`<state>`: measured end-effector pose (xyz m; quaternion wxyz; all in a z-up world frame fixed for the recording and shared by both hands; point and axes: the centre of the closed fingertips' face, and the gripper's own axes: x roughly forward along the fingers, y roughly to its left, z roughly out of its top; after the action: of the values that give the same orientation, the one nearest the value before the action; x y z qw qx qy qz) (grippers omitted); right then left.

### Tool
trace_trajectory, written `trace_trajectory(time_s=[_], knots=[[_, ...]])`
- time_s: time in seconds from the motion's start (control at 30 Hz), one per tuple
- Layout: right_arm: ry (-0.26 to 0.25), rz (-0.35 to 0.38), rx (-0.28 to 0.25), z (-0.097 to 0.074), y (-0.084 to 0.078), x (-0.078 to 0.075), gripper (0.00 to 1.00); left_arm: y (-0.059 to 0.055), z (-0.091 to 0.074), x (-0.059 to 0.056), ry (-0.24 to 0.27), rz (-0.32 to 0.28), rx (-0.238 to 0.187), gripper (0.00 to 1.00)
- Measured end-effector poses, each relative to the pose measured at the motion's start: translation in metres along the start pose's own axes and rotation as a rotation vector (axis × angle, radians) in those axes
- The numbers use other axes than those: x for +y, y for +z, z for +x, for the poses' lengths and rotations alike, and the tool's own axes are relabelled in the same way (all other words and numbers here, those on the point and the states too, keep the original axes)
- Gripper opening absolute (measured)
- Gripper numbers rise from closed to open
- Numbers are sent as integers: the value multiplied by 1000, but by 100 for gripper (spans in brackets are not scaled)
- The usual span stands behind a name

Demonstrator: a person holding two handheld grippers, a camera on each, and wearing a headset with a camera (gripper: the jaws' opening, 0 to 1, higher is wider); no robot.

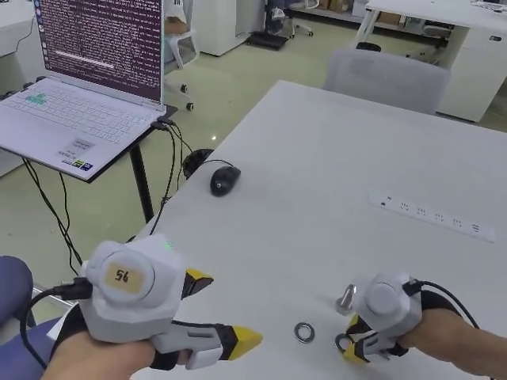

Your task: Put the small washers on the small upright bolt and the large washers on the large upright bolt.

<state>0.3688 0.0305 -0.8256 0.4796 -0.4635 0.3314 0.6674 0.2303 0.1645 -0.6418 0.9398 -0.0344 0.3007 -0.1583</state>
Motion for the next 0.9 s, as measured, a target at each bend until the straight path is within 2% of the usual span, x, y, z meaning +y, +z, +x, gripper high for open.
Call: trace_trajectory(time_s=[0.33,0.57,0.9], knots=[[-4,29,-8,1,2,0,24,1,2,-1,-3,-1,1,62],[-22,61,-16,0,1,-1,23,1,3,2,2,-2,3,62],[-51,115,-46,-18,-1,-7,23,0,4,3,-1,-2,8,62]])
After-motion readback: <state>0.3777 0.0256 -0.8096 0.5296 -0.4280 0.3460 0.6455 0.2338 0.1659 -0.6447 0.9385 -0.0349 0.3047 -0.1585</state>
